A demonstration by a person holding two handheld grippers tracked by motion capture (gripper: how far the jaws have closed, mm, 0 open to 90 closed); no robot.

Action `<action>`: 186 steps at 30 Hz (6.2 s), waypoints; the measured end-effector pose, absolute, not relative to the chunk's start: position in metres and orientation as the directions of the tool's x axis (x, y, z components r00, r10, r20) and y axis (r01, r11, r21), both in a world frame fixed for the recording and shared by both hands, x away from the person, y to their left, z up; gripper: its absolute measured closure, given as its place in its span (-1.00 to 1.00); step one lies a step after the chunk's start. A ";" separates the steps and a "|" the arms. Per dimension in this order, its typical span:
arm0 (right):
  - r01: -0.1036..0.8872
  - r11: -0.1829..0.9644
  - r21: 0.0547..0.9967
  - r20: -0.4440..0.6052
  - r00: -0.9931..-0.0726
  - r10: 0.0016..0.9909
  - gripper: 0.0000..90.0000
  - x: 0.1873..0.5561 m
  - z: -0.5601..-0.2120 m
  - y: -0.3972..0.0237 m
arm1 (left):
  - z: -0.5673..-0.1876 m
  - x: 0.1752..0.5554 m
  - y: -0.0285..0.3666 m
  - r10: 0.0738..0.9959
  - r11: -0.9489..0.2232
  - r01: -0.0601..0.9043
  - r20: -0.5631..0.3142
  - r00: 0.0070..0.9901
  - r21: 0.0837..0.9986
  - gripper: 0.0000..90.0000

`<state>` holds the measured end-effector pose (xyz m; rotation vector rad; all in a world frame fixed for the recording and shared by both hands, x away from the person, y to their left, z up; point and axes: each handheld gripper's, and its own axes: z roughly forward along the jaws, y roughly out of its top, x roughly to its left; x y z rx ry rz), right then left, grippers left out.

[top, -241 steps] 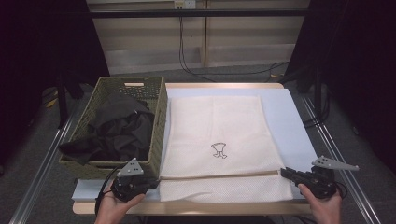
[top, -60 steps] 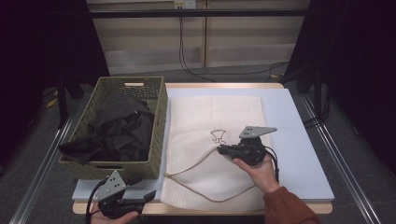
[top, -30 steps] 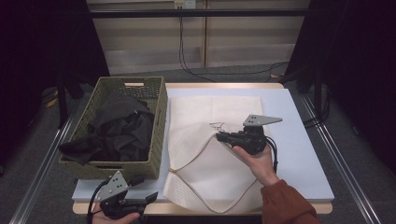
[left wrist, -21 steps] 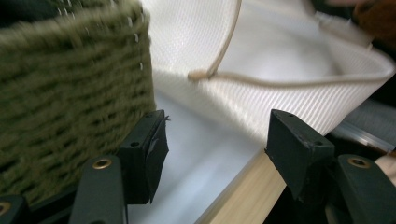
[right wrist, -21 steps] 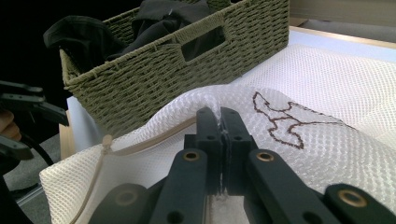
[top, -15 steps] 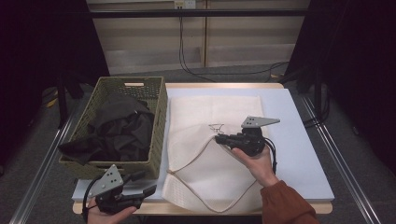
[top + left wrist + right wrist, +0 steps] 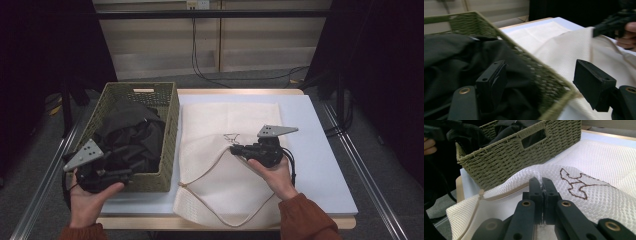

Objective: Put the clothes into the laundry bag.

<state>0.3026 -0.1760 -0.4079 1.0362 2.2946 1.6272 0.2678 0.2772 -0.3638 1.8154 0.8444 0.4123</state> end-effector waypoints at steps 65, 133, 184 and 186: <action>0.482 0.195 0.854 0.284 -0.747 0.601 0.95 0.307 -0.416 -0.177 | -0.433 0.433 0.267 0.765 -0.538 0.675 -0.045 0.643 0.505 -0.92; 0.491 0.203 0.847 0.276 -0.734 0.621 0.96 0.307 -0.420 -0.177 | -0.396 0.428 0.284 0.885 -0.288 0.686 -0.087 0.457 0.668 0.60; 0.483 0.196 0.853 0.276 -0.738 0.616 0.96 0.305 -0.418 -0.180 | -0.308 0.359 0.307 0.800 0.034 0.244 -0.173 0.575 0.969 0.63; 0.482 0.197 0.854 0.275 -0.737 0.617 0.96 0.305 -0.417 -0.179 | -0.303 0.357 0.305 0.796 0.030 0.230 -0.163 0.582 0.973 0.63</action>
